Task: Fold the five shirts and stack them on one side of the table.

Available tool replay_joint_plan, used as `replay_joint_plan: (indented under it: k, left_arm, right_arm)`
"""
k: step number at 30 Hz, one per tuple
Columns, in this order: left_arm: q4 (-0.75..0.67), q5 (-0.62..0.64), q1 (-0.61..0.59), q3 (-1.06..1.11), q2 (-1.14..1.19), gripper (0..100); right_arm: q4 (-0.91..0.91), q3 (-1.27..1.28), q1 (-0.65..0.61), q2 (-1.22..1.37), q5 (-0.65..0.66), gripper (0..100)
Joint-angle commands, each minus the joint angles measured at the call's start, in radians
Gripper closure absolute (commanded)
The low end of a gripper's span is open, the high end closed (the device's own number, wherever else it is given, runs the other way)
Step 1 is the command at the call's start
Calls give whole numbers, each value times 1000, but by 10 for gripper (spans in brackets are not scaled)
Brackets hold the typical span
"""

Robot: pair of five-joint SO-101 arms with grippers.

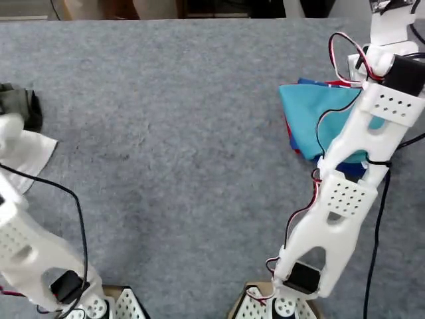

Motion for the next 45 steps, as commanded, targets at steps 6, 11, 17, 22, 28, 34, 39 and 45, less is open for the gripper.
replay_joint_plan:
  k: [6,11,17,22,28,34,39,45]
  left_arm:
    - [94,101,569,161,-711,982]
    - [-29,204,1106,571,-946,981]
    - [-112,315,1089,775,-1072,695]
    - [-150,315,752,781,-1102,673]
    - [-402,302,293,1020,-1052,702]
    - [-497,201,-25,1231,-940,703]
    - [-511,87,-204,1264,-883,703]
    - [-539,32,-321,1266,-854,703]
  right_arm:
    - [12,-35,-22,-64,2,982]
    - [15,-35,-28,-64,2,979]
    - [17,-35,-56,-61,2,907]
    - [21,-35,-180,-65,5,760]
    - [23,-33,-432,-65,-38,760]
    - [23,145,-748,-65,-155,760]
    - [23,420,-978,-96,-293,760]
    - [17,653,-1204,-170,-496,756]
